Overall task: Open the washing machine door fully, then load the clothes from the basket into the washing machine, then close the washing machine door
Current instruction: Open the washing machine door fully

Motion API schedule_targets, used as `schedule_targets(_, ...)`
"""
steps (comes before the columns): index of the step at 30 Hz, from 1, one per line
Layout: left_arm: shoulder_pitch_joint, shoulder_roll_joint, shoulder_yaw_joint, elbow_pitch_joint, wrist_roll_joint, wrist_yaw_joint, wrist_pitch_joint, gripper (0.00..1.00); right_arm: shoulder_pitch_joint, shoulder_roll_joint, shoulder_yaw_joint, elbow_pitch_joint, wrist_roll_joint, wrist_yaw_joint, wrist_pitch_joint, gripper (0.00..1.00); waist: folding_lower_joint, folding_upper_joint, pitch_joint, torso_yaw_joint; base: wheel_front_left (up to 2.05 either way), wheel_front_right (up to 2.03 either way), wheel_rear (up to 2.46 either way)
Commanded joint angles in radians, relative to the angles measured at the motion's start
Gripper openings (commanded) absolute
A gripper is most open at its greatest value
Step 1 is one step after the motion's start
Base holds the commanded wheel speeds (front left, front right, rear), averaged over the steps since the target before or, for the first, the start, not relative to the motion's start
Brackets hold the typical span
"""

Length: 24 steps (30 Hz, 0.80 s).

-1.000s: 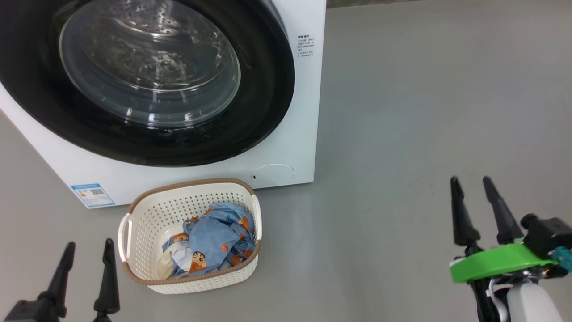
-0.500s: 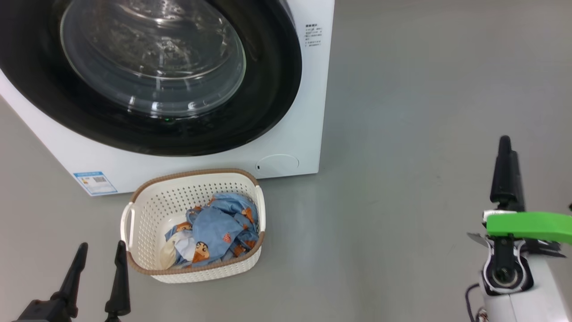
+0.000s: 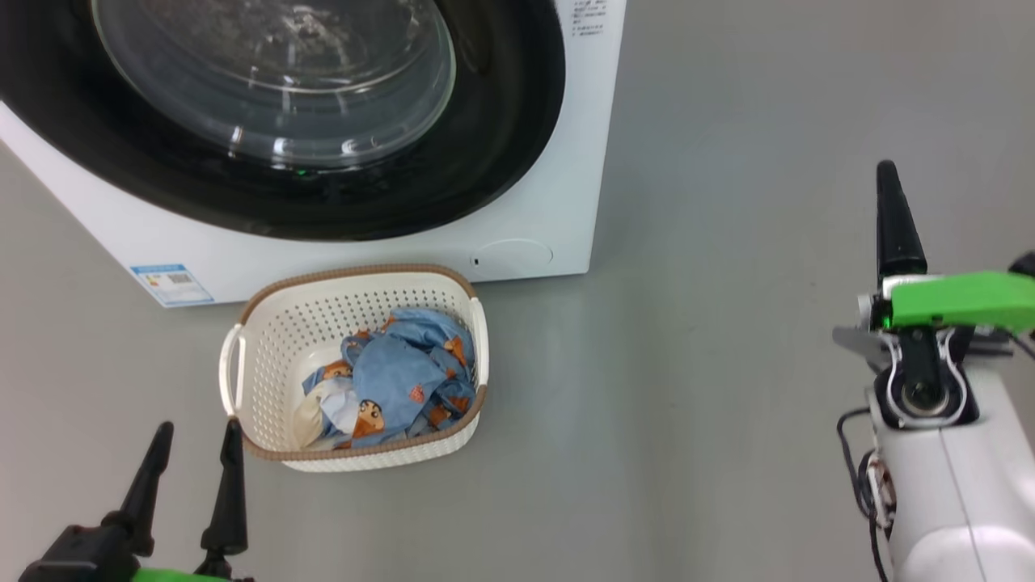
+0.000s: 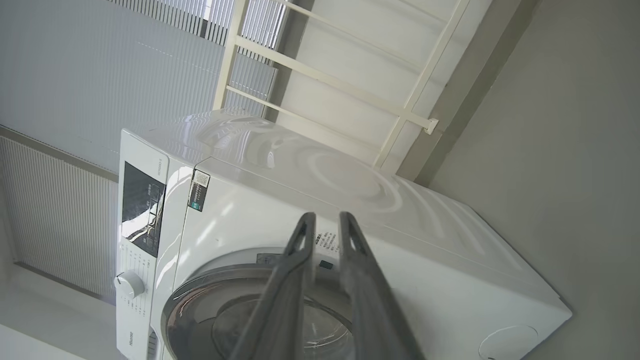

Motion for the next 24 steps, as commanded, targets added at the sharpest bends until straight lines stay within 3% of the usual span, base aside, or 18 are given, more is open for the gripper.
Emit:
schedule_targets(1,-0.038,0.026,0.028,-0.022,-0.008,-0.003,-0.009,1.0,-0.047,-0.001,0.018,-0.016,0.013,-0.001,0.02,0.0,0.0,0.0,0.021,0.011,0.0,0.0,0.0)
schedule_targets(7,-0.058,0.034,0.013,-0.024,-0.021,-0.003,-0.009,1.0,-0.14,-0.03,0.002,0.035,0.01,-0.001,0.106,0.0,0.0,0.0,0.061,0.022,0.0,0.0,0.0)
schedule_targets(24,-0.149,0.054,-0.042,-0.036,-0.056,-0.003,-0.009,1.0,-0.445,-0.079,-0.023,0.12,0.024,-0.001,0.48,0.0,0.0,0.0,0.183,0.063,0.0,0.0,0.0)
